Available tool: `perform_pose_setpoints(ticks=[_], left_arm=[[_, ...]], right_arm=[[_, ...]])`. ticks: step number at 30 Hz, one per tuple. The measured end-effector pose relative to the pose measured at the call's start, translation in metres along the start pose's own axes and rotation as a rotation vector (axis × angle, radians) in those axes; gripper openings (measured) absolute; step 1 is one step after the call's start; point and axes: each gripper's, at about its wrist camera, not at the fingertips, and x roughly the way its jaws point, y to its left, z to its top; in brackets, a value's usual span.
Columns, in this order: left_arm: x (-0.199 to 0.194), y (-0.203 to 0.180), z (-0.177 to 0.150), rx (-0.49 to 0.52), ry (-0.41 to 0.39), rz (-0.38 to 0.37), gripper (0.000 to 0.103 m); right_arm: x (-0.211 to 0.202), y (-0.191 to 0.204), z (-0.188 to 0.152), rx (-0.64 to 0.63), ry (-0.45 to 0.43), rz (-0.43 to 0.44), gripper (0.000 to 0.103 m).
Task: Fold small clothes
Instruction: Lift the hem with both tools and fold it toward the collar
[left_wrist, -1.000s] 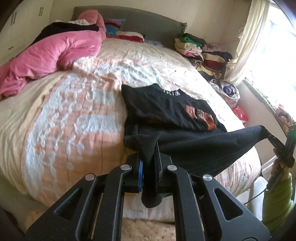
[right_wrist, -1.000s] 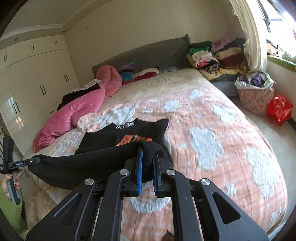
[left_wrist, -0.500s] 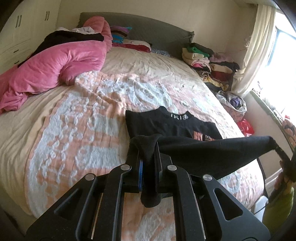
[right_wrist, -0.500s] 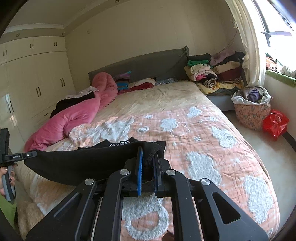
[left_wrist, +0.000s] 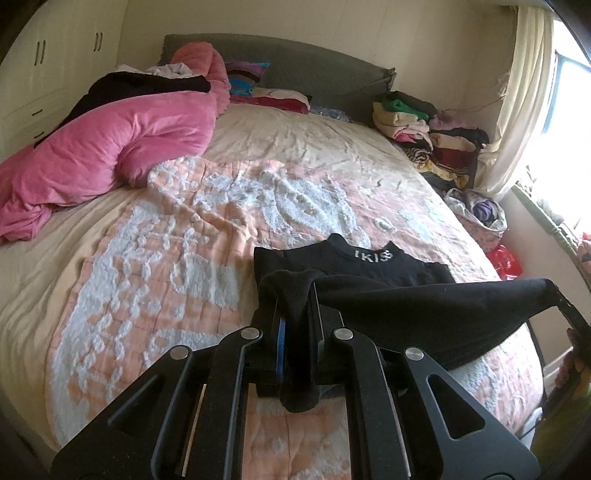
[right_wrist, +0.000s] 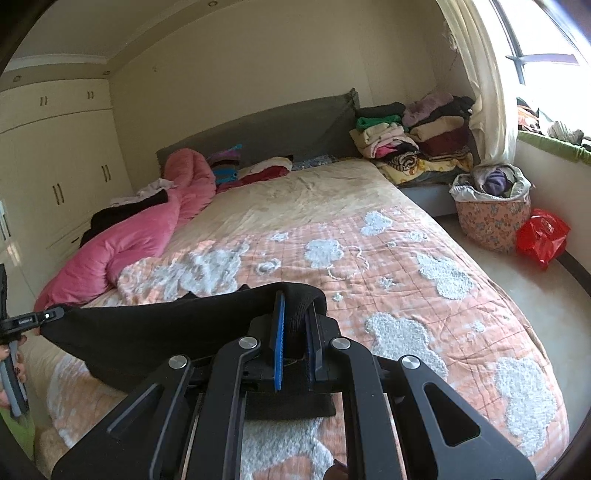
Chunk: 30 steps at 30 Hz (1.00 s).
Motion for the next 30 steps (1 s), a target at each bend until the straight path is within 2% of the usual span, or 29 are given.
perform_pose_setpoints(ticks=[9, 19, 30], left_arm=[[0.039, 0.005, 0.005, -0.01, 0.009, 0.034, 0.004], [0.074, 0.007, 0.002, 0.026, 0.027, 0.102, 0.005], [0.093, 0.013, -0.004, 0.019, 0.045, 0.104, 0.006]], right_arm=[[0.048, 0.006, 0.001, -0.038, 0.045, -0.073, 0.009], [0.097, 0.009, -0.008, -0.075, 0.109, -0.127, 0.009], [0.125, 0.006, -0.018, -0.086, 0.163, -0.149, 0.011]])
